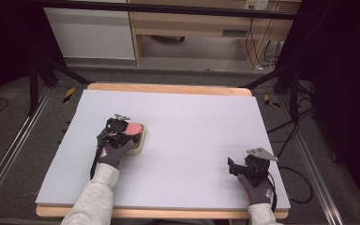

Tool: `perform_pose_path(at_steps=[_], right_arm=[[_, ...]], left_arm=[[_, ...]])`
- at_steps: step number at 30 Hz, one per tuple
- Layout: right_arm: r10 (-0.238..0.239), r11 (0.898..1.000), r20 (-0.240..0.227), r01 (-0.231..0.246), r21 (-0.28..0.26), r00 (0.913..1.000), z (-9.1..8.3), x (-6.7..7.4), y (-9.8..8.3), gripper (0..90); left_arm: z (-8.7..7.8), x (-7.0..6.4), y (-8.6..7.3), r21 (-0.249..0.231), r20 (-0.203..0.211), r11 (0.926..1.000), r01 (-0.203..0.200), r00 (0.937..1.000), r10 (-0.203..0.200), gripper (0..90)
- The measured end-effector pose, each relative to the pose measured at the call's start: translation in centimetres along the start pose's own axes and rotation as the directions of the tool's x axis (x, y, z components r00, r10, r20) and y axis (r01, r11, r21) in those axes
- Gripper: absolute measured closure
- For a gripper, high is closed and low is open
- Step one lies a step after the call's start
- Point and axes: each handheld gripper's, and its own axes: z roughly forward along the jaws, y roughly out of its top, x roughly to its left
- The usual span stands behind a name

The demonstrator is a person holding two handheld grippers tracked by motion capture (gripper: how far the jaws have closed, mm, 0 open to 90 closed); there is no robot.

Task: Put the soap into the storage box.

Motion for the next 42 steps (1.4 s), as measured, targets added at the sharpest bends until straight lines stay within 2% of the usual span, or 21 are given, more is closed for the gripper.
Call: perform_pose_path(at_steps=[11, 19, 27, 30, 35, 38, 42], right_arm=[[0.002, 1.000, -0.001, -0.002, -0.001, 1.0000, 0.0, 0.0, 0.0, 6.9], [0.002, 1.000, -0.001, -0.002, -0.001, 1.0000, 0.0, 0.0, 0.0, 6.9], [0.004, 1.000, 0.000, -0.004, -0.003, 1.0000, 0.0, 0.0, 0.0, 6.7], [0.001, 1.000, 0.000, -0.001, -0.002, 1.0000, 0.0, 0.0, 0.0, 6.6], [0.002, 1.000, 0.002, -0.002, -0.002, 1.0000, 0.0, 0.0, 0.0, 6.6], [0.005, 1.000, 0.001, -0.005, -0.004, 1.0000, -0.1, 0.0, 0.0, 6.6], [0.007, 1.000, 0.003, -0.007, -0.005, 1.0000, -0.1, -0.1, 0.0, 6.6]], left_arm=[[0.5, -0.2, -0.2, 0.010, -0.008, 0.9999, -0.003, 1.0000, 0.003, 37.1], [0.5, -0.2, -0.3, 0.013, -0.003, 0.9999, 0.011, 0.9999, -0.011, 37.0], [0.3, -0.1, -0.5, 0.022, 0.018, 0.9996, 0.015, 0.9997, -0.016, 36.7], [-0.5, 0.0, -0.3, -0.009, 0.034, 0.9999, 0.012, 0.9994, -0.011, 31.0], [-2.0, 0.0, -0.1, -0.045, 0.049, 0.9989, -0.008, 0.9987, 0.011, 29.7], [-2.6, 0.1, -0.2, -0.066, 0.056, 0.9978, -0.005, 0.9984, 0.009, 29.1], [-3.9, 0.3, -0.5, -0.098, 0.089, 0.9950, -0.018, 0.9957, 0.027, 28.5]])
